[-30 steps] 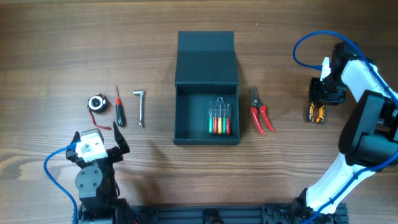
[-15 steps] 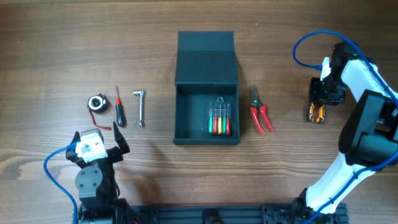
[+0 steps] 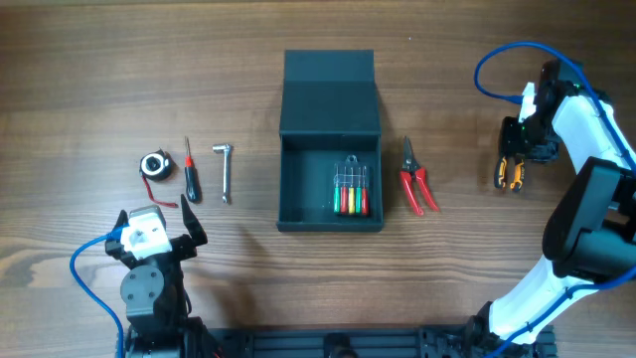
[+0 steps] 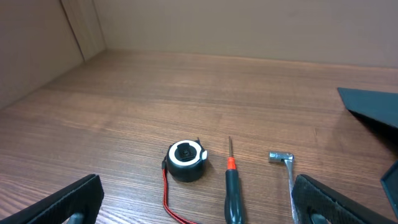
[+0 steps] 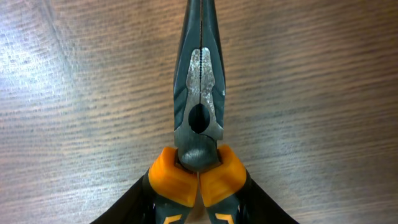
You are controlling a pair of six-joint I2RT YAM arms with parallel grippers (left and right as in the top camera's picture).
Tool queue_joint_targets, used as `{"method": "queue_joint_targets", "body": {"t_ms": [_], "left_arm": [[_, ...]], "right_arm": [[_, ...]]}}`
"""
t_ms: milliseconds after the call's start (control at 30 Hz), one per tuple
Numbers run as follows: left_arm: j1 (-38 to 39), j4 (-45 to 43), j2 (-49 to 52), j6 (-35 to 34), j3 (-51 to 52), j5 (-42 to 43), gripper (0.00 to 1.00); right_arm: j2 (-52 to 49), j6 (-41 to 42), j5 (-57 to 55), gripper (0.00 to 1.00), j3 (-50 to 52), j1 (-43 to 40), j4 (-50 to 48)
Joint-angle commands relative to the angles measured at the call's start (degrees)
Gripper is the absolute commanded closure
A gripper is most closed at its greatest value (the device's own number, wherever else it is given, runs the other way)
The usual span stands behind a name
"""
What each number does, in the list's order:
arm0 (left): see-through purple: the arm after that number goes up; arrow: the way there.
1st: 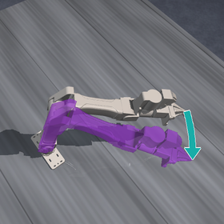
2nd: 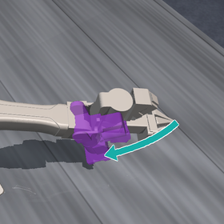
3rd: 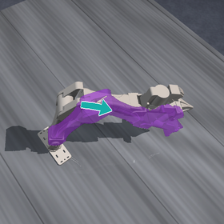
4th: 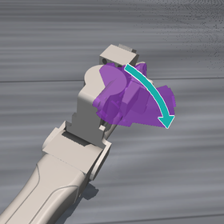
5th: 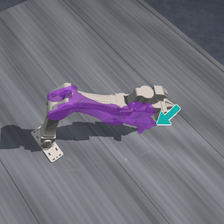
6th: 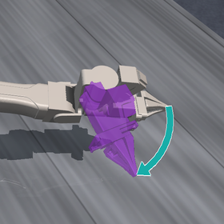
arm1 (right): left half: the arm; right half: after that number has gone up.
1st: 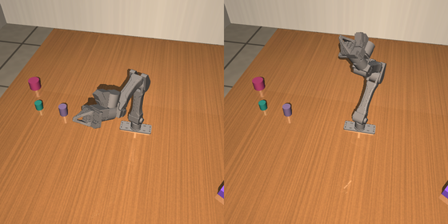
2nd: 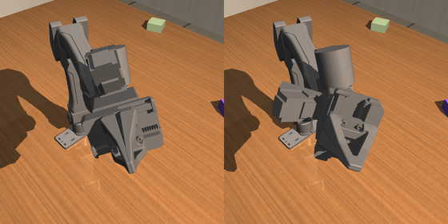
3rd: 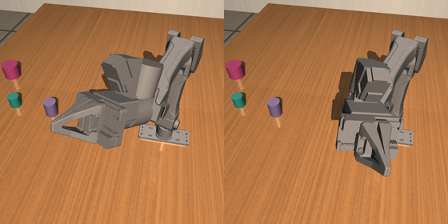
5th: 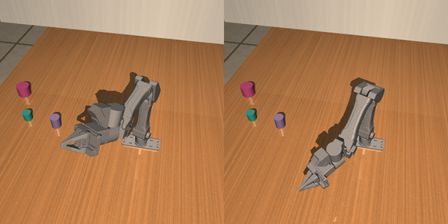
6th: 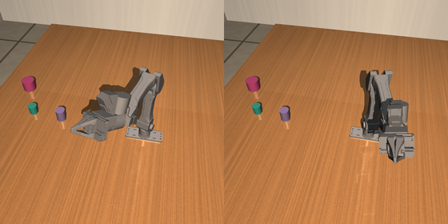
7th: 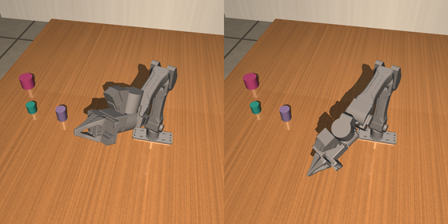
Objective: Pack container
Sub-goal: 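Carry the needle-nose pliers left and lower them into the green box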
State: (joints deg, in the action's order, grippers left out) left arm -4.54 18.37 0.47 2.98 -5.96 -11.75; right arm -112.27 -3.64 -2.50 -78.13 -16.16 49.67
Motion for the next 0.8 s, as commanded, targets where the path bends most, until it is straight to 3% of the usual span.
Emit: {"method": "queue_joint_targets", "body": {"t_ms": [0, 100, 333, 767], "left_arm": [[0.31, -0.2, -0.26, 1.29, 0.28, -0.28, 0.0], [0.31, -0.2, -0.26, 1.29, 0.28, -0.28, 0.0], [0.31, -0.2, -0.26, 1.29, 0.28, -0.28, 0.0], [0.31, -0.2, -0.26, 1.29, 0.28, -0.28, 0.0]], "right_arm": [[3.21, 1.22, 1.29, 0.93, -1.2, 0.98, 1.18], [6.05, 1.25, 1.29, 0.93, -3.17, 3.52, 1.88], [7.93, 5.07, 1.31, 0.93, -15.61, 12.98, 13.99], [8.02, 19.98, 2.58, 0.95, -18.95, 44.72, 18.84]]}}
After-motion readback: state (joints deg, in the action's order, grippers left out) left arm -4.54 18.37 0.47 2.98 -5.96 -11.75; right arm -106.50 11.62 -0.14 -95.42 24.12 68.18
